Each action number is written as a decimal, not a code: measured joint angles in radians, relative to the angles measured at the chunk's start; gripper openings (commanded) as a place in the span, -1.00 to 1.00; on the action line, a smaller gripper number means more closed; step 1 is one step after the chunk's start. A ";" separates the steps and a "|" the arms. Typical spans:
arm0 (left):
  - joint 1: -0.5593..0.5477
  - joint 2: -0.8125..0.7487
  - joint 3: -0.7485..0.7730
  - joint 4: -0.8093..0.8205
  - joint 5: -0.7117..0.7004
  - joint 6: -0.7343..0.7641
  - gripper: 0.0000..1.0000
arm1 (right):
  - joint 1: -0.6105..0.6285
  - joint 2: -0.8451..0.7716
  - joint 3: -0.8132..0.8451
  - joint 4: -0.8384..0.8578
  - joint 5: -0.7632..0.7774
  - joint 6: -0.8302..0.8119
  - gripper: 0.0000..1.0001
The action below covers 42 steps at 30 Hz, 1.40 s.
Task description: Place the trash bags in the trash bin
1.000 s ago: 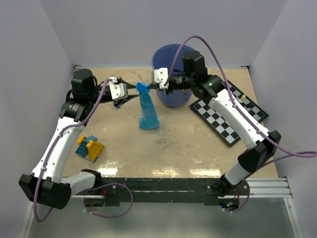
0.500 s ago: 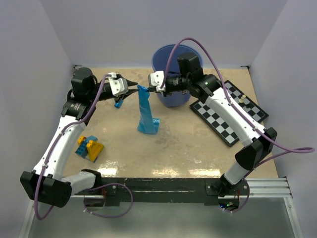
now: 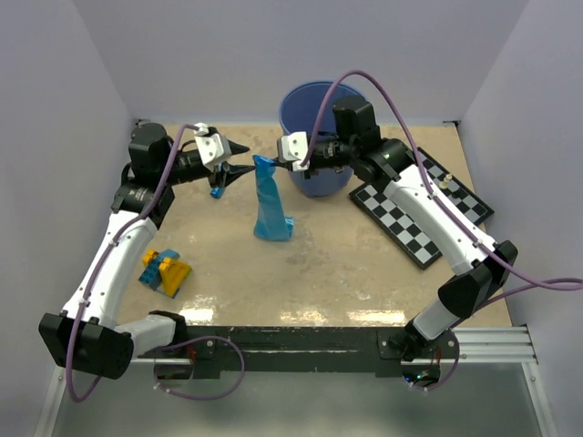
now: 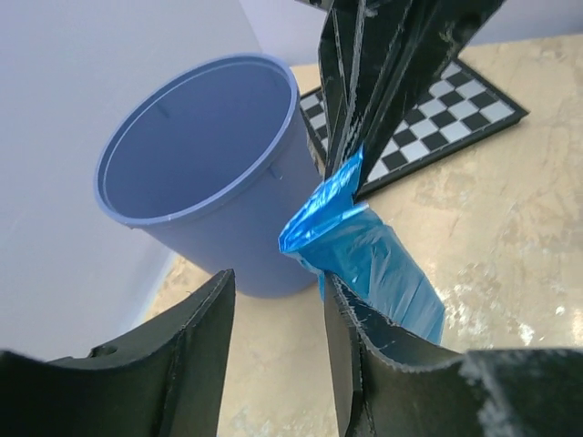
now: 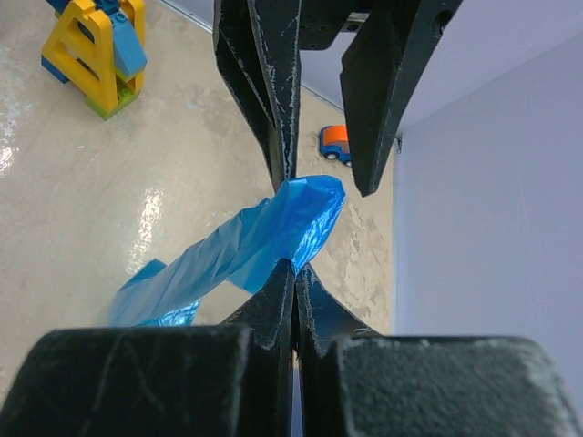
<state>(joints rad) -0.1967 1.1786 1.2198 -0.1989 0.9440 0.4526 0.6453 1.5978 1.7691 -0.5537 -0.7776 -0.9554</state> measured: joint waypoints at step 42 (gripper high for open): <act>-0.009 0.021 -0.021 0.076 0.060 -0.164 -1.00 | 0.003 0.016 -0.100 0.360 0.381 0.478 -0.03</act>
<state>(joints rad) -0.2054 1.1999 1.1984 -0.1226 1.0039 0.2882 0.6479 1.6138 1.6691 -0.1940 -0.3965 -0.4770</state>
